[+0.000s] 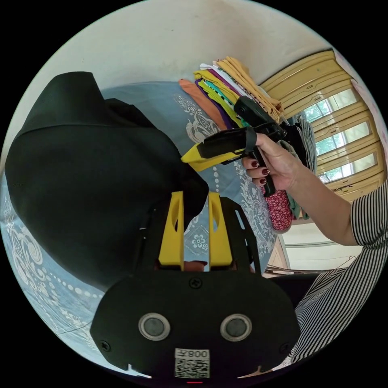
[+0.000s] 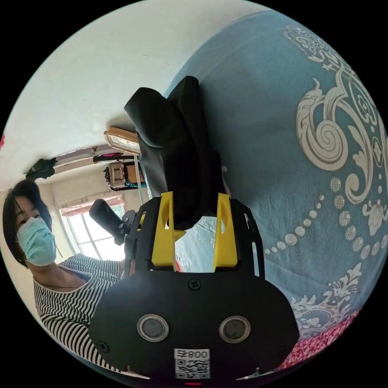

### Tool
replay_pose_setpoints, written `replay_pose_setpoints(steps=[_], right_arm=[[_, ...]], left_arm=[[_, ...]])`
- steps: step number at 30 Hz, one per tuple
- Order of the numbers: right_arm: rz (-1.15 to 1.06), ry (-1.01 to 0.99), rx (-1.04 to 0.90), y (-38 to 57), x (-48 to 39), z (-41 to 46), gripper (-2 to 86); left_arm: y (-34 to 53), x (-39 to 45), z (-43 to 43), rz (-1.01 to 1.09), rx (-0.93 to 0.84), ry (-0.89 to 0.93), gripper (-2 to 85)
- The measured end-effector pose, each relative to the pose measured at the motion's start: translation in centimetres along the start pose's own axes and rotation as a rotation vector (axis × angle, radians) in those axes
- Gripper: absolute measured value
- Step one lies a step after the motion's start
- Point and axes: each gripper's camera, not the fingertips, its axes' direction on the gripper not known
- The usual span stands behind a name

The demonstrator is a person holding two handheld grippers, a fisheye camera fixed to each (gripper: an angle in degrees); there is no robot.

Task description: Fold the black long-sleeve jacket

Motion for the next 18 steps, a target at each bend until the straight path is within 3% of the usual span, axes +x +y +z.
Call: replay_pose_setpoints(steps=[13,18], right_arm=[[-0.045,0.062,-0.033,2.4,-0.3,3.0,16.4],[-0.056,0.026,-0.014,3.1,0.2,4.3,16.5]], left_arm=[[6.0,-2.0,3.5,-0.054,0.117,0.048,11.4],[14.4,-4.2,0.9,-0.192,0.266,0.013,11.1]])
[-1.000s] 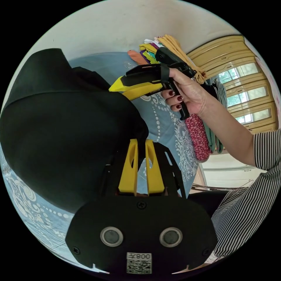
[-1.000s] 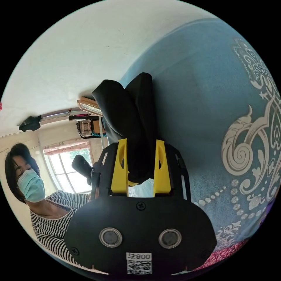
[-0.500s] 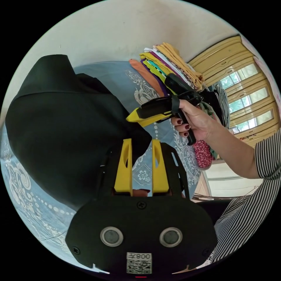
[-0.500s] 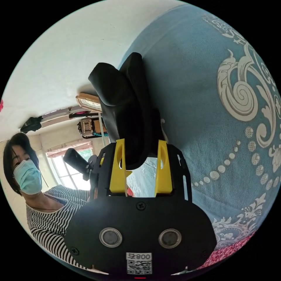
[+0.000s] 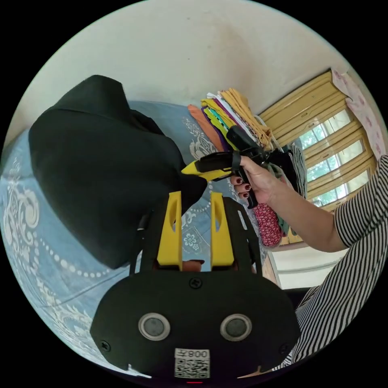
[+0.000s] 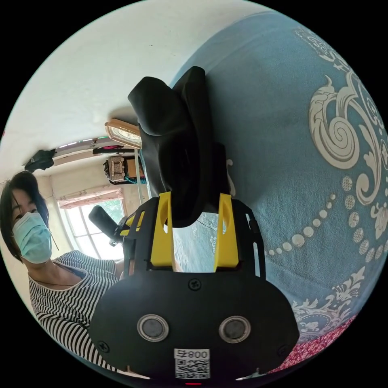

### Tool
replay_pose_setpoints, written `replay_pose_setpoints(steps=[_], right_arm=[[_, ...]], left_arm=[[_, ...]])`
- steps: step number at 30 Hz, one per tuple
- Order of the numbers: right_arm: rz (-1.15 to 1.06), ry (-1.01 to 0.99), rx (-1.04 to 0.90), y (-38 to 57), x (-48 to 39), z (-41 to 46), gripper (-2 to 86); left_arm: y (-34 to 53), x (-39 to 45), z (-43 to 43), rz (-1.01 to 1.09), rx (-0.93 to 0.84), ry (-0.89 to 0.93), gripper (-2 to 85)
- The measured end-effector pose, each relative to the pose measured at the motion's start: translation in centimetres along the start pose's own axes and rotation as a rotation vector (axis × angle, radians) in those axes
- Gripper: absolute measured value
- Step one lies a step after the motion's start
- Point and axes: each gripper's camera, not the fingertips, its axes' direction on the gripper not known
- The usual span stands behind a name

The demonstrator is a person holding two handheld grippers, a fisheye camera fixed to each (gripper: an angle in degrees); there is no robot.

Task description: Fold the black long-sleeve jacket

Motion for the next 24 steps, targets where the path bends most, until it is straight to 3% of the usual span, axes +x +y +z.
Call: replay_pose_setpoints(steps=[5,9,15,24], right_arm=[[-0.043,-0.032,0.04,1.2,-0.8,0.0,16.9],[-0.084,0.018,0.065,2.2,-2.3,-0.2,17.1],[-0.099,0.058,0.058,3.1,-2.7,1.0,17.8],[-0.13,0.066,0.064,5.0,-3.2,1.8,18.5]], left_arm=[[8.9,-9.5,-3.0,-0.389,0.127,-0.016,12.3],[14.6,-16.8,0.1,-0.603,0.164,0.175,15.0],[19.6,-23.2,6.2,-0.665,0.193,0.447,17.9],[25.1,-27.9,10.8,-0.646,0.24,0.601,18.4]])
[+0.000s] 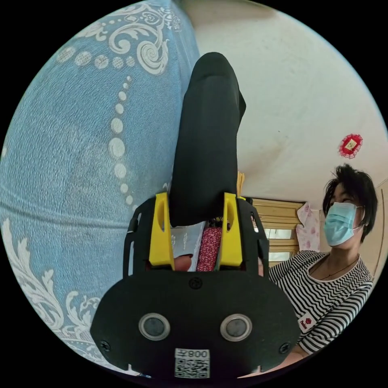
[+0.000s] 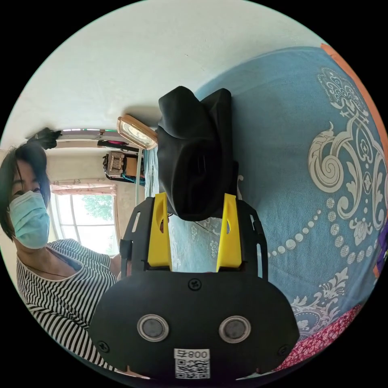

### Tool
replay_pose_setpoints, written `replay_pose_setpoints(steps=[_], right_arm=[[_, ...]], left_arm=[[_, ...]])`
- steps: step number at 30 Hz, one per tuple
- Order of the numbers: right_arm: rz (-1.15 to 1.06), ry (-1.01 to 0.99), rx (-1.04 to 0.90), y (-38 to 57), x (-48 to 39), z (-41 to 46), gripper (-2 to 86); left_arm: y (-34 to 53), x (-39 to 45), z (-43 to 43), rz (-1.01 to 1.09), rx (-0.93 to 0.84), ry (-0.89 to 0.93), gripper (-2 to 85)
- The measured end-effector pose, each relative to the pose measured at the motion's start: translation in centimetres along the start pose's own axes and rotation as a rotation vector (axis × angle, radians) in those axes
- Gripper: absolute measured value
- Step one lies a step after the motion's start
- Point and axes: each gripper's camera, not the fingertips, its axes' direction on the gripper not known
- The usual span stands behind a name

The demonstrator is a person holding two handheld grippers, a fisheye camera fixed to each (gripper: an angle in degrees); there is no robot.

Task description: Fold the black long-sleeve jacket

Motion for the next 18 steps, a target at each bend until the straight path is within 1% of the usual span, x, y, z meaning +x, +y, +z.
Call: replay_pose_setpoints(steps=[2,4,6,9,11,15,18], right_arm=[[0.014,0.003,-0.021,0.0,0.9,0.8,18.7],[0.029,-0.041,-0.02,0.3,1.6,1.0,18.7],[0.036,-0.039,-0.015,0.9,2.1,1.0,18.8],[0.056,-0.028,0.012,1.9,2.8,0.5,20.1],[0.061,-0.024,0.017,2.7,3.3,0.4,20.7],[0.07,-0.012,-0.027,3.3,4.5,1.4,21.3],[0.099,-0.077,-0.055,3.8,6.7,2.4,21.3]], left_arm=[[0.5,-1.4,-0.2,-0.007,0.015,0.037,18.8],[1.0,-2.6,-0.4,-0.011,0.03,0.064,19.6],[1.6,-4.0,-0.9,-0.022,0.05,0.093,21.6],[1.7,-5.1,-0.9,-0.001,0.035,0.046,22.4],[1.5,-6.0,-0.4,-0.001,0.013,0.052,22.5],[1.3,-7.6,0.1,0.003,-0.022,0.008,21.7],[1.7,-8.6,-0.2,-0.007,-0.023,0.017,21.1]])
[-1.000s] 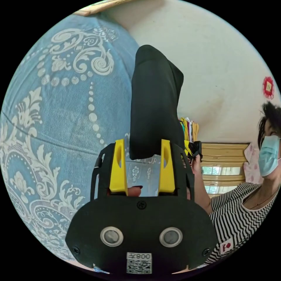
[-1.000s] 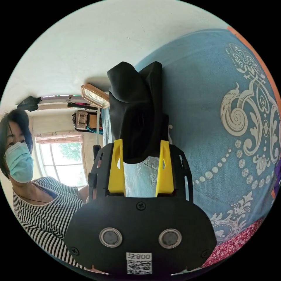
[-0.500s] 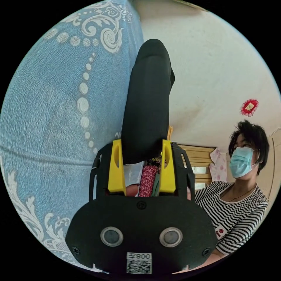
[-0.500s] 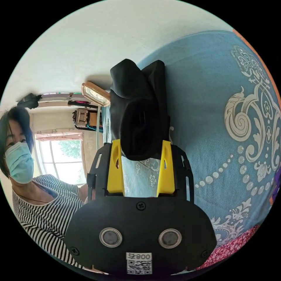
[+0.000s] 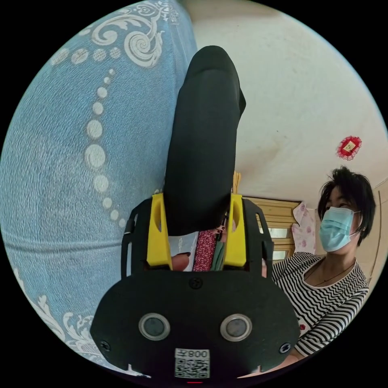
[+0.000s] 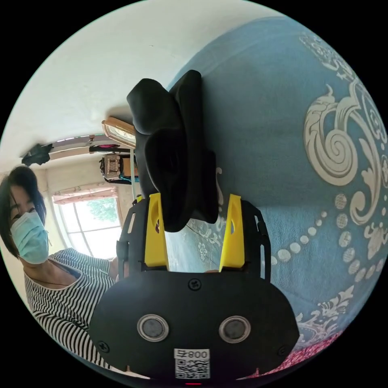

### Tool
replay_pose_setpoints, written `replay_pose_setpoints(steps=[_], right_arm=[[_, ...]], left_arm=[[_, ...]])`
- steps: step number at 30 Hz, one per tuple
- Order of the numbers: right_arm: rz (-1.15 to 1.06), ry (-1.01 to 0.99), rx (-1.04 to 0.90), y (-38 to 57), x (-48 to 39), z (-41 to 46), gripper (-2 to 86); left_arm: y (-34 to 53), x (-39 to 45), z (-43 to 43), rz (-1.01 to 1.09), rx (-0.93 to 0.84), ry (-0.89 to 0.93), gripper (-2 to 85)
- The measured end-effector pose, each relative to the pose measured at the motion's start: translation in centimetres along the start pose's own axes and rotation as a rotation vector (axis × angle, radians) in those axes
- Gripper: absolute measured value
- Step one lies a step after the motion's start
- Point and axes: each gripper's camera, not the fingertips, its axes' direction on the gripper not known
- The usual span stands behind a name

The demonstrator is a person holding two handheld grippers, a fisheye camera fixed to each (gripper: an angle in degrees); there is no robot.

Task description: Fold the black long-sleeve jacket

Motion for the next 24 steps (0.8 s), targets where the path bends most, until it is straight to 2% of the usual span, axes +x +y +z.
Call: replay_pose_setpoints(steps=[6,11,15,24], right_arm=[[-0.001,-0.09,0.016,2.0,2.8,-0.6,18.0],[0.069,-0.442,-0.023,3.5,7.4,1.5,10.8],[0.087,-0.429,-0.006,5.5,7.8,0.3,9.1],[0.055,-0.357,-0.114,8.8,6.0,-4.1,7.5]], left_arm=[[0.2,-1.7,0.0,-0.015,-0.024,0.012,18.6],[0.5,-3.5,-0.9,-0.079,-0.045,0.115,14.9],[1.3,-2.5,-1.8,-0.091,-0.049,0.182,13.0],[2.5,2.4,-5.1,-0.111,-0.042,0.263,12.6]])
